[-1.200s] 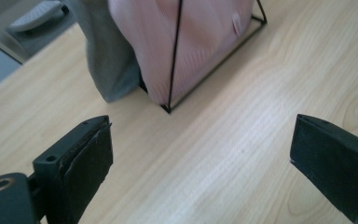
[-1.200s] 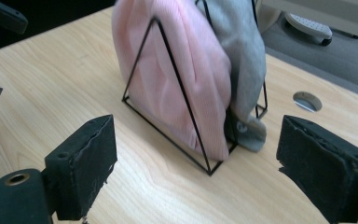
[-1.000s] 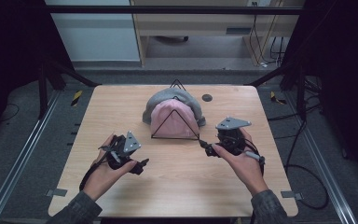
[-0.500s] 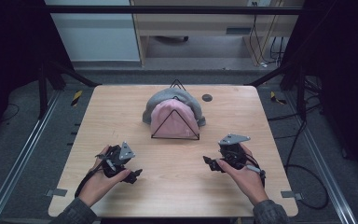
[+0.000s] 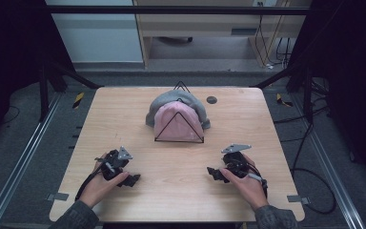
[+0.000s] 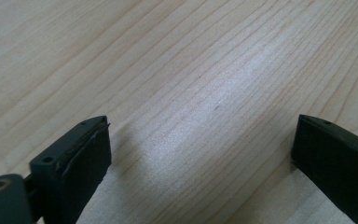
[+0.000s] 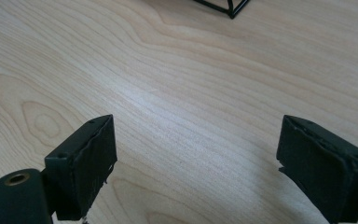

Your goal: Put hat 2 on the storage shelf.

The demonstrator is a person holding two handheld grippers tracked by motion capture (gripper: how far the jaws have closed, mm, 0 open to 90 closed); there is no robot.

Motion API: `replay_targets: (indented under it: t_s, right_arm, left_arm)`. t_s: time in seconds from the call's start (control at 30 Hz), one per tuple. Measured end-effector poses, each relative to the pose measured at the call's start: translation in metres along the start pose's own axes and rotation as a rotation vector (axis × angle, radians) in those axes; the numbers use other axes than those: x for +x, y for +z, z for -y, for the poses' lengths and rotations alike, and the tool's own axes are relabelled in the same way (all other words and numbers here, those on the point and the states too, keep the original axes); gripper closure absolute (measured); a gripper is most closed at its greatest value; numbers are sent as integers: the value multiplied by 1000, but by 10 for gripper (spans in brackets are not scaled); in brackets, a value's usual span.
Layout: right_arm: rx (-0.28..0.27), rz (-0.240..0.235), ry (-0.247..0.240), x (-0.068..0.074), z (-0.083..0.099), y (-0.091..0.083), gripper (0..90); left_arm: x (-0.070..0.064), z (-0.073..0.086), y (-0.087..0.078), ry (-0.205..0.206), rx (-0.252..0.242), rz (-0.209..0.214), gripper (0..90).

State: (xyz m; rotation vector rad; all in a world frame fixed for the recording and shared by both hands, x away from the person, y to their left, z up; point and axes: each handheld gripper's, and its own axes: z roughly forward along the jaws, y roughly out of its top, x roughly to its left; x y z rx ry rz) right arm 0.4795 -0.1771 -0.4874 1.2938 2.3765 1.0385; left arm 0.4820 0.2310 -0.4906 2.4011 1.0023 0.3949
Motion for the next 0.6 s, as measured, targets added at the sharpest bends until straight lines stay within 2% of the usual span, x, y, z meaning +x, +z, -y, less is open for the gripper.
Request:
replay_targets:
  t_s: [0.17, 0.2, 0.27, 0.37, 0.47, 0.6]
  right_arm:
    - [36, -7, -12, 2, 4, 8, 101]
    - [51, -7, -15, 3, 5, 11, 87]
    - [46, 7, -30, 5, 6, 12, 78]
    - [26, 28, -51, 8, 9, 14, 55]
    - [-10, 68, -108, 14, 15, 18, 23]
    - [-41, 70, -100, 15, 19, 20, 6]
  left_arm:
    - [2, 3, 5, -36, -24, 38, 8]
    - [2, 3, 5, -38, -31, 38, 0]
    - [2, 4, 5, -38, -36, 37, 0]
    - [1, 6, 5, -43, -53, 37, 0]
    - [2, 7, 5, -37, -56, 40, 0]
    - [2, 8, 5, -38, -62, 44, 0]
